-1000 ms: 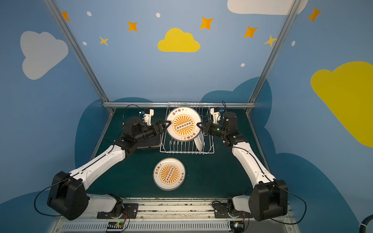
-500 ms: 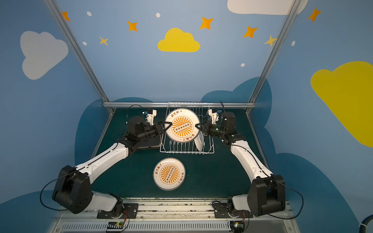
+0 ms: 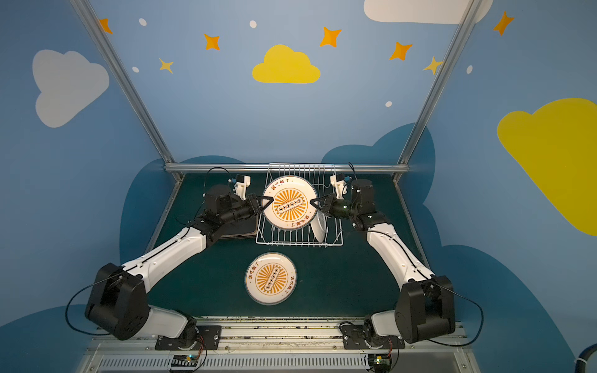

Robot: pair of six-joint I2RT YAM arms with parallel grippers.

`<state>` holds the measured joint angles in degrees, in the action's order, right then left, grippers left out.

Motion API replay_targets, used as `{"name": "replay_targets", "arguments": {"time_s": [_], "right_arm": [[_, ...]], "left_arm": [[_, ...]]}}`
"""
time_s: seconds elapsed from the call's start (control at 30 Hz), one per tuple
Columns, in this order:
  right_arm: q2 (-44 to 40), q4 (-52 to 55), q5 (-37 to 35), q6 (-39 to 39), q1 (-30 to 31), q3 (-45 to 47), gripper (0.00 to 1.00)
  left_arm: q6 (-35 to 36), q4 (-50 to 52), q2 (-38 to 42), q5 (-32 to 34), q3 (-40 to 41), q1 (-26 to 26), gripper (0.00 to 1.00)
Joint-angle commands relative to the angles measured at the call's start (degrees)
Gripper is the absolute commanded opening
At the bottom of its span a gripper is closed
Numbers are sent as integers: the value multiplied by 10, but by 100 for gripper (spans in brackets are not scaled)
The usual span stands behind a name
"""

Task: Unload the plates from the dish rack
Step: Pick up a plate from the dish rack, then place the plate among the plates.

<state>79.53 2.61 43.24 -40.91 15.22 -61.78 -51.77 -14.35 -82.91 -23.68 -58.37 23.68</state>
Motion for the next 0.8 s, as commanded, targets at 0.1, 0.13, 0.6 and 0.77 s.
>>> {"name": "replay_targets", "arguments": {"time_s": [0.1,0.13,0.6,0.77], "right_arm": [[-5,13,26,14,2,-23,26],[-8,27,22,25,1,-27,33],[-72,173,-42,232,-4,-45,87],[-109,187,-42,293,-4,-26,87]], "left_arm": [[-3,10,38,23,5,0,3],[-4,13,47,29,10,-1,3],[-25,145,265,139,141,-4,3],[-46,234,359,163,188,-5,3]]}}
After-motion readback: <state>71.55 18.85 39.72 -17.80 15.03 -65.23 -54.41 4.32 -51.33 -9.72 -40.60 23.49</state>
